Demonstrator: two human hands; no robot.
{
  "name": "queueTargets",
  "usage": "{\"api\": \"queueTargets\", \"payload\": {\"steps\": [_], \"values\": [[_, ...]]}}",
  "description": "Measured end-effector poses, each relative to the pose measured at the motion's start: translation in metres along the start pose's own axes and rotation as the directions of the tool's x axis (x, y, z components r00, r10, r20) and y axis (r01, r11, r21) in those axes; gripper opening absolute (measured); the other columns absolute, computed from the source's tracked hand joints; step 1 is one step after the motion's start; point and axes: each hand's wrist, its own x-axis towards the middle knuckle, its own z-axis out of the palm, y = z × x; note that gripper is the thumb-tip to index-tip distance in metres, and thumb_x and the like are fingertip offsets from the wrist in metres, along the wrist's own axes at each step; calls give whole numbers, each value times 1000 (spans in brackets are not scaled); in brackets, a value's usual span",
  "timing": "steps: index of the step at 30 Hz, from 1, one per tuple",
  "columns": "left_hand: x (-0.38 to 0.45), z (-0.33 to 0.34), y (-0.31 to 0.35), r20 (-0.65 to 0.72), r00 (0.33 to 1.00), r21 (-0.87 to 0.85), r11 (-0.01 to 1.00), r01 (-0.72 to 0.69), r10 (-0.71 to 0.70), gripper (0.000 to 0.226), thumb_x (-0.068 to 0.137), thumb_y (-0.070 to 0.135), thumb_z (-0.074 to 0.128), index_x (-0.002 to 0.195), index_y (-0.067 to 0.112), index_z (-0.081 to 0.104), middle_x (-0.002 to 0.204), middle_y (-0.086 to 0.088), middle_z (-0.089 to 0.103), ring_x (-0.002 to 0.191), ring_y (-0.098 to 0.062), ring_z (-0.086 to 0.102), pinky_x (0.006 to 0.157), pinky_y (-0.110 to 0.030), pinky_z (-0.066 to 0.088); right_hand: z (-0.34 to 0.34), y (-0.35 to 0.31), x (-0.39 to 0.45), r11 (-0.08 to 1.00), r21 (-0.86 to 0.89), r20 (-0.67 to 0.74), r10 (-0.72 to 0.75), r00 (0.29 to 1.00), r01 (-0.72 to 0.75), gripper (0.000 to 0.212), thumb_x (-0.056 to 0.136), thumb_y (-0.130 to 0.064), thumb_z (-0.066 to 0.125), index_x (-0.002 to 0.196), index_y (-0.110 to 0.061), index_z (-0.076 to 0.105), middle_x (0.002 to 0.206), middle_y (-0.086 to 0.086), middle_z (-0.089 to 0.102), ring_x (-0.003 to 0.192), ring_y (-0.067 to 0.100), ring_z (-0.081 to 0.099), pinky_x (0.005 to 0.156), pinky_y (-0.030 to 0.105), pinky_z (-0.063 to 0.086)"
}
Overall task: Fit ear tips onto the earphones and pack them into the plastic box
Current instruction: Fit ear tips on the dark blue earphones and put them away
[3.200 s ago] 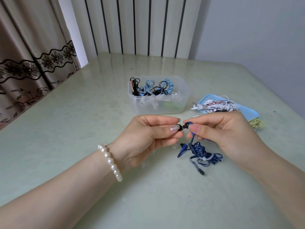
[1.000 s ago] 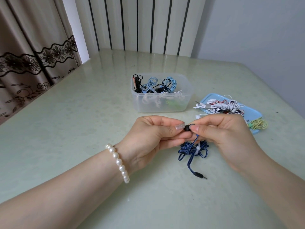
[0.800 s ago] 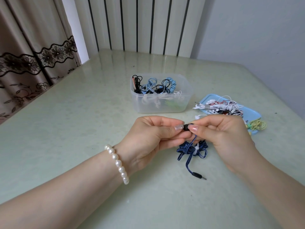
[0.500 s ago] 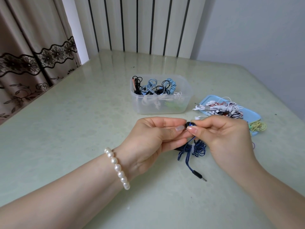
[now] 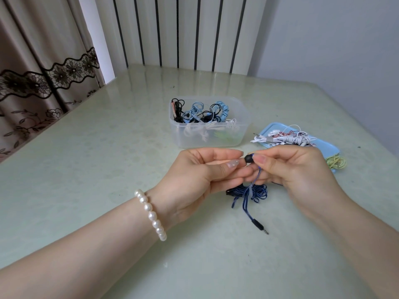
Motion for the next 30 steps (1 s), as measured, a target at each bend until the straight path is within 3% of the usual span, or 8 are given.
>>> {"api": "queueTargets", "payload": {"steps": [4,8,12,16,20,25,28,30], "values": [[1,0,2,-5,1000,-15,1000,-26,26,30,62,2,64,92,-1,65,86,-15,73,78,-21,71,70,-24,58,-1,-4,-1,999,28,21,40,999,-41,13,65,-20,61,67,-14,72,64,11,70,54,24,68,52,23,53],[3,-1,0,-33,996,66,994,-83,85,28,54,5,68,82,2,67,74,-11,72,68,-18,70,66,-25,58,-2,-11,-2,1000,0,37,21,999,-21,12,61,-22,62,57,-18,72,54,6,64,44,17,59,45,17,43],[4,2,-1,-7,973,203,953,-223,229,21,52,8,71,73,5,67,64,-5,70,61,-16,68,64,-26,58,-7,-15,-2,999,-33,113,-37,993,41,11,60,-28,73,65,-18,75,54,5,62,44,13,52,48,19,37],[4,6,0,63,941,250,908,-337,332,13,59,-4,69,70,-1,63,59,-4,69,55,-14,67,59,-21,55,-12,-11,-1,992,-70,212,-87,974,103,54,45,-60,78,80,-19,76,58,4,63,51,12,52,55,26,41],[2,6,2,129,925,211,902,-377,357,11,56,-4,67,64,-3,60,55,-7,67,51,-16,67,53,-22,54,-13,-11,-2,995,-29,275,-81,958,93,50,49,-55,78,80,-16,76,61,6,65,49,10,52,53,20,46],[0,3,4,186,877,262,838,-479,443,13,52,-4,70,61,-1,61,56,-8,68,50,-19,67,54,-25,55,-9,-16,-6,991,112,317,27,948,-66,30,53,-22,68,72,1,71,50,6,59,40,10,46,44,17,42],[0,1,4,203,860,326,796,-510,468,18,53,-4,71,64,1,58,54,-5,67,50,-17,66,53,-22,53,-9,-16,-6,992,104,330,38,943,-76,29,54,-22,68,72,1,72,52,9,59,40,11,46,46,17,42],[0,0,4,201,857,359,778,-515,475,19,53,-2,72,65,2,57,54,-3,67,50,-16,66,53,-21,53,-10,-14,-6,997,75,344,8,939,-36,36,55,-32,76,77,-3,73,54,7,61,42,10,48,48,17,42]]}}
